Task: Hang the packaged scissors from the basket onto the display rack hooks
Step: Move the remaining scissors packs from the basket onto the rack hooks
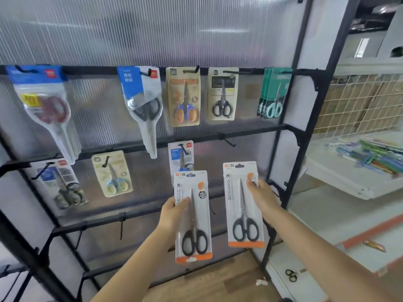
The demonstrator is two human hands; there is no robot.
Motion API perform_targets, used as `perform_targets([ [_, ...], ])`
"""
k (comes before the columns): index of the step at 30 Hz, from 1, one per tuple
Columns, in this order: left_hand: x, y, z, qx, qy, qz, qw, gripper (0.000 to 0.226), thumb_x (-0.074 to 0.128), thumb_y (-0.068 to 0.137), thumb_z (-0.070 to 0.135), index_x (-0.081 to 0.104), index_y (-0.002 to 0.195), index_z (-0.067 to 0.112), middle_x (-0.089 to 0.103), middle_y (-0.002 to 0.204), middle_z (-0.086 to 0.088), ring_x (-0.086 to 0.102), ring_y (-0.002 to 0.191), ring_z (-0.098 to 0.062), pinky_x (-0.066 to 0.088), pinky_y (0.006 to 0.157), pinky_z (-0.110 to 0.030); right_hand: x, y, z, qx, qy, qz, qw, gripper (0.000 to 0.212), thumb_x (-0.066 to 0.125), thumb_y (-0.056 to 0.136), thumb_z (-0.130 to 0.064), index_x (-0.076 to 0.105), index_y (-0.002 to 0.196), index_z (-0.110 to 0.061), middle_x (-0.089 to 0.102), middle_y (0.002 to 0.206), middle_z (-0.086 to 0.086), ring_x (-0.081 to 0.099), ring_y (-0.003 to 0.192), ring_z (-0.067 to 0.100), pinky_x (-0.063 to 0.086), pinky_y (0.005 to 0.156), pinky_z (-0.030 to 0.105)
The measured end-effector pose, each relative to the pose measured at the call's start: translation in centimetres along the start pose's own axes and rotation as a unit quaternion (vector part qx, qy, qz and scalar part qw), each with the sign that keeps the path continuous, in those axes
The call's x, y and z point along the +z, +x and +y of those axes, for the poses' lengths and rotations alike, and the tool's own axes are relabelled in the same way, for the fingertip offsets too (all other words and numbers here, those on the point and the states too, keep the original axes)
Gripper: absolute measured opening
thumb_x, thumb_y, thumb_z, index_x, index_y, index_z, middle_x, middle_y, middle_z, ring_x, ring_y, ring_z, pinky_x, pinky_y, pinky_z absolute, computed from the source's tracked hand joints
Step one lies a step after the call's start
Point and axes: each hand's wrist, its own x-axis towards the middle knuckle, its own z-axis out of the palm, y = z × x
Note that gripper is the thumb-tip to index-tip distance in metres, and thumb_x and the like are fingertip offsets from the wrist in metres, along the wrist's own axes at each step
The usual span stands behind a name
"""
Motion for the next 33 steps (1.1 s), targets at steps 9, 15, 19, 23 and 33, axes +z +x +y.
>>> perform_targets([
  [9, 6.0, 3.4, 1.5, 0.023, -0.027, 0.063, 0.997, 0.01, 0.055, 0.093, 0.011, 0.059, 0.087, 0.016, 0.066, 0.089, -0.006, 0.063, 0.078, -0.021, 0.052, 0.064, -0.032, -0.9, 9.6, -0.1, -0.031, 0.047, -0.06, 0.997, 0.032, 0.041, 0.098, -0.039, 0.05, 0.116, -0.014, 0.06, 0.116, 0.012, 0.056, 0.103, 0.023, 0.043, 0.084, 0.035],
  [15, 7.2, 5.0, 1.5, 0.002, -0.006, 0.099, 0.995, 0.004, 0.056, 0.093, 0.014, 0.059, 0.09, 0.014, 0.067, 0.1, -0.012, 0.064, 0.089, -0.029, 0.054, 0.077, -0.042, -1.3, 14.0, -0.1, -0.041, 0.045, -0.088, 0.994, 0.032, 0.04, 0.098, -0.039, 0.049, 0.117, -0.015, 0.058, 0.108, 0.006, 0.05, 0.079, 0.011, 0.037, 0.063, 0.024],
  [19, 7.2, 5.8, 1.5, -0.004, 0.01, 0.122, 0.992, 0.001, 0.058, 0.092, 0.016, 0.059, 0.091, 0.015, 0.066, 0.104, -0.012, 0.063, 0.092, -0.029, 0.052, 0.083, -0.042, -0.6, 15.0, 0.0, -0.031, 0.061, -0.1, 0.993, 0.026, 0.04, 0.099, -0.038, 0.048, 0.11, -0.015, 0.058, 0.119, 0.01, 0.055, 0.104, 0.024, 0.044, 0.087, 0.038],
  [23, 7.2, 6.4, 1.4, -0.016, 0.011, 0.138, 0.99, 0.009, 0.058, 0.092, 0.017, 0.058, 0.1, 0.013, 0.066, 0.106, -0.011, 0.063, 0.098, -0.032, 0.052, 0.088, -0.048, 0.0, 15.4, 0.5, -0.035, 0.073, -0.115, 0.99, 0.032, 0.039, 0.098, -0.041, 0.051, 0.11, -0.014, 0.06, 0.113, 0.006, 0.057, 0.101, 0.023, 0.044, 0.084, 0.038],
  [33, 8.5, 7.3, 1.2, 0.001, -0.003, 0.134, 0.991, 0.003, 0.057, 0.093, 0.014, 0.059, 0.096, 0.015, 0.066, 0.105, -0.013, 0.063, 0.097, -0.032, 0.051, 0.09, -0.05, 1.9, 18.0, -0.1, -0.055, 0.051, -0.116, 0.99, 0.03, 0.037, 0.1, -0.036, 0.048, 0.097, -0.009, 0.049, 0.077, 0.001, 0.045, 0.065, 0.012, 0.034, 0.058, 0.026],
])
